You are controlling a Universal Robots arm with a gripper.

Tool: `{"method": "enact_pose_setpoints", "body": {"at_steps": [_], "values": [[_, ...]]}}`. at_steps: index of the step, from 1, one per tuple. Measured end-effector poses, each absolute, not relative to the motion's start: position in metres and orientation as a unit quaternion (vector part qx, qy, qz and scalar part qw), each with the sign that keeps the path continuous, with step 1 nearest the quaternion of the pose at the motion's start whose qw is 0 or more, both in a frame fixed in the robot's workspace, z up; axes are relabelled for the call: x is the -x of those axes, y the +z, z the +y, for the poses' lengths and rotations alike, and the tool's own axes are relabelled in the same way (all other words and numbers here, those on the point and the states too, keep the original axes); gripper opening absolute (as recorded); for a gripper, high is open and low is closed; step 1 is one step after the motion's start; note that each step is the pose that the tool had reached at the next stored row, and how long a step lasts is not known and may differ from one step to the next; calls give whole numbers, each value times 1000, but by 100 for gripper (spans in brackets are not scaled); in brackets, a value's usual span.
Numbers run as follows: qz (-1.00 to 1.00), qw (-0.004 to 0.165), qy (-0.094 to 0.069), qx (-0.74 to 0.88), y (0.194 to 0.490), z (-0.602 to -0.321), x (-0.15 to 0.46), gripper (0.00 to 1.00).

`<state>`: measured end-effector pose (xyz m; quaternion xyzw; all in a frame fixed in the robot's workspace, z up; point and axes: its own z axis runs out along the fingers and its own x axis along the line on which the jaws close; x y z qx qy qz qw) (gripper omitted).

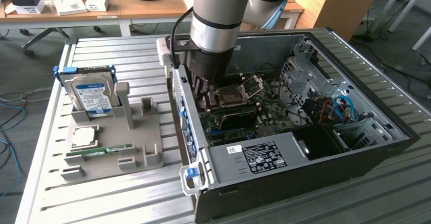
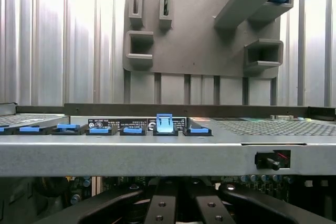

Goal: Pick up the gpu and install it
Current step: 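Press down on the gpu until it lock into place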

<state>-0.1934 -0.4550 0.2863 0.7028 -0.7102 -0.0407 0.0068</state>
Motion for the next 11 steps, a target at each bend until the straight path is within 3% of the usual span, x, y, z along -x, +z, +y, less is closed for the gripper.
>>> {"method": "enact_pose_setpoints", "body": {"at_steps": [11], "values": [[-710, 6, -41, -703, 286, -455, 186, 11]]}}
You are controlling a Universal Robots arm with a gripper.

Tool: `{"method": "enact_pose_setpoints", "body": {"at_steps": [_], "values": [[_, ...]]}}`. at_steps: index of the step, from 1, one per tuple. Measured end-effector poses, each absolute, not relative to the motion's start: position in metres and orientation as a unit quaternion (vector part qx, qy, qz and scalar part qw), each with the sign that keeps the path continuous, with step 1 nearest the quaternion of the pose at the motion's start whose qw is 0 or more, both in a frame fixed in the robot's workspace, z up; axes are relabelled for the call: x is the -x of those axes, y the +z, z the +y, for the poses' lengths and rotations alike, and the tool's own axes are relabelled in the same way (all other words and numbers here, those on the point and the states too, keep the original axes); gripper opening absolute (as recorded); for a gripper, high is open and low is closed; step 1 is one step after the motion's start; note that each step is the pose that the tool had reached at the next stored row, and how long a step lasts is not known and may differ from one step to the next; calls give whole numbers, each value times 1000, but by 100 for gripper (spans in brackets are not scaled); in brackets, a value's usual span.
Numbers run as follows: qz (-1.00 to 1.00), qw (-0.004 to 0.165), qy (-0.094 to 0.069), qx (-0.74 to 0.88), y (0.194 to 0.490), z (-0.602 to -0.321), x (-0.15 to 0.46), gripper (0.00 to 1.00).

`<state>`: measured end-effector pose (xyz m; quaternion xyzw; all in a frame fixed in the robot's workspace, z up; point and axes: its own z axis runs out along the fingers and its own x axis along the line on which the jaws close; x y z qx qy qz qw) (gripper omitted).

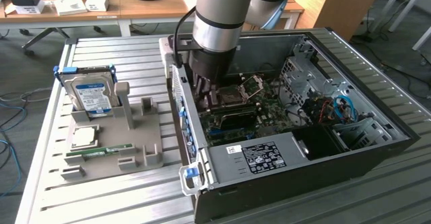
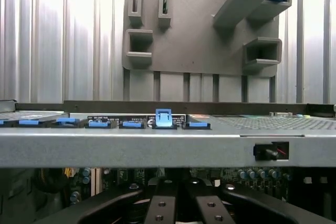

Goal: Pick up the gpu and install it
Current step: 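Press down on the gpu until it lock into place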

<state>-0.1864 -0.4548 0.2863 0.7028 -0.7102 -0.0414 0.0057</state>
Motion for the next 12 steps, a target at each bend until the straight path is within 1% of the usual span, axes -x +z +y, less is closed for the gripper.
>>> {"method": "enact_pose_setpoints", "body": {"at_steps": [12], "values": [[-709, 2, -45, -704, 286, -455, 157, 11]]}}
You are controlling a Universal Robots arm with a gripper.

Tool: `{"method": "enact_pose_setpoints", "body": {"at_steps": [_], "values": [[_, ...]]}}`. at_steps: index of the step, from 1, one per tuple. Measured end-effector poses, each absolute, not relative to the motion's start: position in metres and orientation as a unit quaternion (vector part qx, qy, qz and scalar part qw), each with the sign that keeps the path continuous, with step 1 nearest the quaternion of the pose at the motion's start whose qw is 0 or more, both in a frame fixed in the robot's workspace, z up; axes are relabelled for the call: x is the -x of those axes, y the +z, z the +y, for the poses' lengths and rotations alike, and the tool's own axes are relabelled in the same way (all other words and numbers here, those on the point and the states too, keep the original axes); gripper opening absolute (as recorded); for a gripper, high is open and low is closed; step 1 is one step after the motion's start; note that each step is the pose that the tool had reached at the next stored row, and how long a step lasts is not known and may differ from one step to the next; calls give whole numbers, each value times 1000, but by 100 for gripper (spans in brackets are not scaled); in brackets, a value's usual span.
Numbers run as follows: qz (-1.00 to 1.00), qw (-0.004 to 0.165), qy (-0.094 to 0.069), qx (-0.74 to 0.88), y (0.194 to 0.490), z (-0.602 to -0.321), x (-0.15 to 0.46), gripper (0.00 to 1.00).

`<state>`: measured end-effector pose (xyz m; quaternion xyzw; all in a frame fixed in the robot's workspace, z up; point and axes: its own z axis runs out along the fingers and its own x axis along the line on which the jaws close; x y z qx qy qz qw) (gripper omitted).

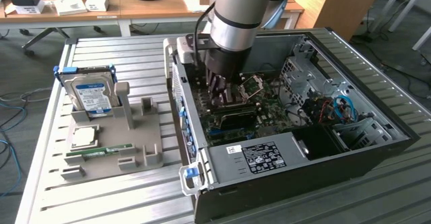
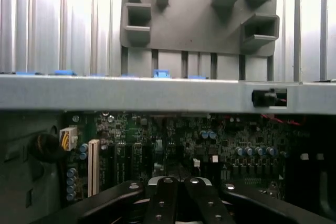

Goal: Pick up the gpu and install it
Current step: 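Press down on the gpu until it lock into place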

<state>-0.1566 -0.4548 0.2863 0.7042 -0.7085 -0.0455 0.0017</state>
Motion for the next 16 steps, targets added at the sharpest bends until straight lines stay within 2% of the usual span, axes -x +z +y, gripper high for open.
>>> {"method": "enact_pose_setpoints", "body": {"at_steps": [12, 16], "values": [[-704, -2, -50, -708, 286, -455, 124, 11], [-702, -6, -46, -710, 286, -455, 123, 11]]}}
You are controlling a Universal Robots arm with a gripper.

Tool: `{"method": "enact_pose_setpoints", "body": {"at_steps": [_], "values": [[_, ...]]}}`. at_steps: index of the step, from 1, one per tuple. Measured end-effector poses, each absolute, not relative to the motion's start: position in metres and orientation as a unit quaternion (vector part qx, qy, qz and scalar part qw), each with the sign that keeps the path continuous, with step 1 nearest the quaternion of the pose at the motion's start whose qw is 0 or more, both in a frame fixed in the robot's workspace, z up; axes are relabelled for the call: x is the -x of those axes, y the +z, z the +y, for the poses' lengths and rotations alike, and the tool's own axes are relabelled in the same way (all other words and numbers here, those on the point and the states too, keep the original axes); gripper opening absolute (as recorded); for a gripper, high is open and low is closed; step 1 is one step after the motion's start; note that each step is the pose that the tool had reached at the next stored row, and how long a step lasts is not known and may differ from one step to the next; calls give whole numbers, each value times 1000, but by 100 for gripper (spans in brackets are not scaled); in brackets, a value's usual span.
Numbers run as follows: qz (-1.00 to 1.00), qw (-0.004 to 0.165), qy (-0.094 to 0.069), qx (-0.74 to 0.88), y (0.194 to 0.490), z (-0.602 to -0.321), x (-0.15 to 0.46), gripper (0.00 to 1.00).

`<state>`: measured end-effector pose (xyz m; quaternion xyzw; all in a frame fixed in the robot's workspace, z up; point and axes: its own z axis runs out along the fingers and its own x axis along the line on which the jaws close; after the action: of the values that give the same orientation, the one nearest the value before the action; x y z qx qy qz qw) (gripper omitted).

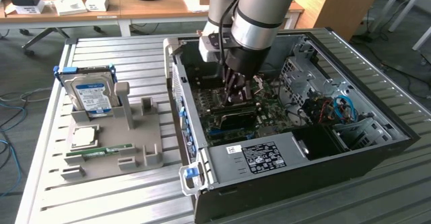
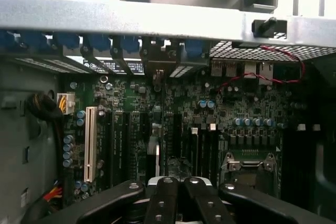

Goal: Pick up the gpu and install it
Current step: 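Press down on the gpu until it lock into place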

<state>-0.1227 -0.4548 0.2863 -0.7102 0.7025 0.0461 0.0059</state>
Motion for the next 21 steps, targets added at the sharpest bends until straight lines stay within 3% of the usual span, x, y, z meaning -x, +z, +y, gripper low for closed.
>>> {"method": "enact_pose_setpoints", "body": {"at_steps": [3, 21], "values": [[700, 13, 39, 713, 286, -455, 123, 11], [700, 14, 38, 713, 279, -457, 121, 11]]}}
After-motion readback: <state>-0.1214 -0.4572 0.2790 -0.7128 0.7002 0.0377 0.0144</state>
